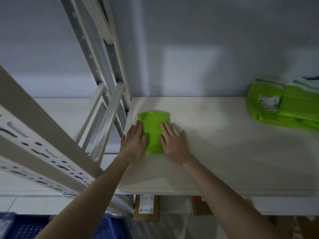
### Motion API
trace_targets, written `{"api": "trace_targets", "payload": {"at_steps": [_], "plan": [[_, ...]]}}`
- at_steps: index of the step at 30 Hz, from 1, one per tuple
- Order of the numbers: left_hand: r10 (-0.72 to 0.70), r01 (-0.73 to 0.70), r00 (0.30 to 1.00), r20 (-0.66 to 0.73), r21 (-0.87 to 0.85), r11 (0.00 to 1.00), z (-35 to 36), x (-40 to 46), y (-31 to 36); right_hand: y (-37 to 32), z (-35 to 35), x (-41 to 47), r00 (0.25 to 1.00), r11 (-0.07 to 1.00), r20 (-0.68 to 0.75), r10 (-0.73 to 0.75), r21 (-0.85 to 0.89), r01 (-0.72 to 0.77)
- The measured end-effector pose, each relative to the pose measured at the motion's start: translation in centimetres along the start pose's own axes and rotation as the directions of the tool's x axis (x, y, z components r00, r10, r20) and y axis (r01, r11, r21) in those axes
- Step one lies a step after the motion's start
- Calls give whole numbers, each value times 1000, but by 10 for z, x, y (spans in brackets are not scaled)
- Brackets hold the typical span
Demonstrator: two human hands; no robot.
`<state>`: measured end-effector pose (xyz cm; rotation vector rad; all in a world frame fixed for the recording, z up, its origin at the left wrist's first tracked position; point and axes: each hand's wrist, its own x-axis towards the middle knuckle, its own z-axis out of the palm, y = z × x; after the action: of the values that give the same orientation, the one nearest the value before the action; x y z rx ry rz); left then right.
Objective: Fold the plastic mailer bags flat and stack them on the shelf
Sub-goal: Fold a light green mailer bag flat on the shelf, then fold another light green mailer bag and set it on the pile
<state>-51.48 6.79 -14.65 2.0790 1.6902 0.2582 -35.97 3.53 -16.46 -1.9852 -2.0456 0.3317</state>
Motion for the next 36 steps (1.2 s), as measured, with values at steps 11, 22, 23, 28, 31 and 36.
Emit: {"api": "trace_targets", "payload": {"at_steps": [11,22,23,28,31,36], "plan": [[169,-174,973,-157,-20,985,-19,10,62,33,-61,4,990,995,-138,16,100,-3],[375,-420,890,-261,-145,896,28,29,230,184,-171,-35,955,982,-229,187,48,-181],[384,-431,885,-265,-151,890,33,31,247,201,-181,-40,949,980,-242,201,50,-195],[398,-460,874,-280,-205,864,59,35,328,279,-229,-69,905,969,-345,248,69,-239],[394,-450,884,-251,-233,862,85,39,369,322,-250,-89,888,954,-351,297,84,-286],[370,-403,913,-171,-244,882,130,42,423,382,-267,-121,880,927,-299,369,183,-327]]}}
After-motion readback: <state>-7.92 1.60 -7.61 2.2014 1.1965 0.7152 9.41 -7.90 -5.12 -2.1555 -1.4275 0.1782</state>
